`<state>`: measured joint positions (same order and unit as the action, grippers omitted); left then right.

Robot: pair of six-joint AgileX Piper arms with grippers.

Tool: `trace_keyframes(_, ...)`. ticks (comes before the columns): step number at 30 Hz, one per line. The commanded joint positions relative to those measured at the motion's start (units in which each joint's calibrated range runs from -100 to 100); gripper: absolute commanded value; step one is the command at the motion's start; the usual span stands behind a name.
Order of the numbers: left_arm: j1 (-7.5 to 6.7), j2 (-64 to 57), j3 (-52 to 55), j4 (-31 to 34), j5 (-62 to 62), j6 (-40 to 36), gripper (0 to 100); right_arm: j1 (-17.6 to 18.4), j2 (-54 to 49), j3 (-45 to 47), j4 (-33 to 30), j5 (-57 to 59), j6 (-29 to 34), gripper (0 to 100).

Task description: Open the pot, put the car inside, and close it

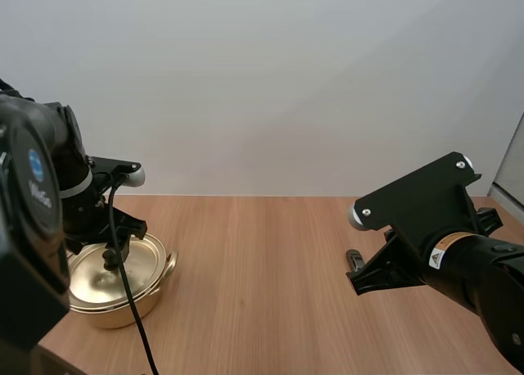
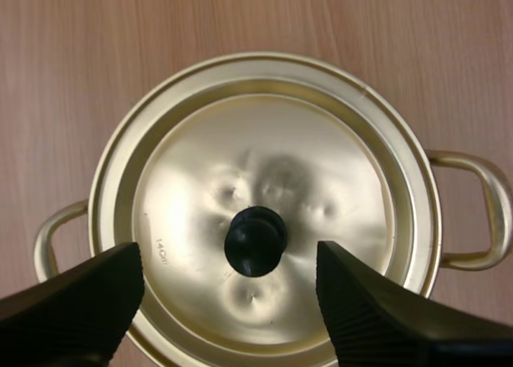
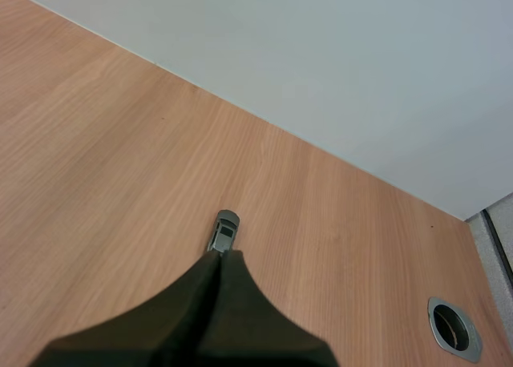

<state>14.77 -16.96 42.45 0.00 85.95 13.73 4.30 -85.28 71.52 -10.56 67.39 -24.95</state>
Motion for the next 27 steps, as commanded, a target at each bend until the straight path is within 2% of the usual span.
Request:
trace_keyframes(1,0.03,1.01,0.07,0.00,0.07,0.01,100,0.02,-0.08,-0.07,-0.01,0.17,-0.01,0)
trace_keyframes(15,0.03,2.28,0.07,-0.31,-2.81,0.91,100,0.02,-0.08,-0.07,-0.01,0.55,-0.01,0)
trace_keyframes(16,0.03,2.28,0.07,-0.31,-2.81,0.91,96,0.02,-0.08,-0.07,-0.01,0.55,-0.01,0)
trace_keyframes(22,0.03,2.28,0.07,-2.78,-1.56,0.91,32,0.02,-0.08,-0.07,-0.01,0.55,-0.01,0)
trace_keyframes(25,0.03,2.28,0.07,-4.42,-1.40,0.91,12,0.02,-0.08,-0.07,-0.01,0.55,-0.01,0)
trace_keyframes(27,0.03,2.28,0.07,-4.43,-1.40,0.91,5,0.02,-0.08,-0.07,-0.01,0.55,-0.01,0)
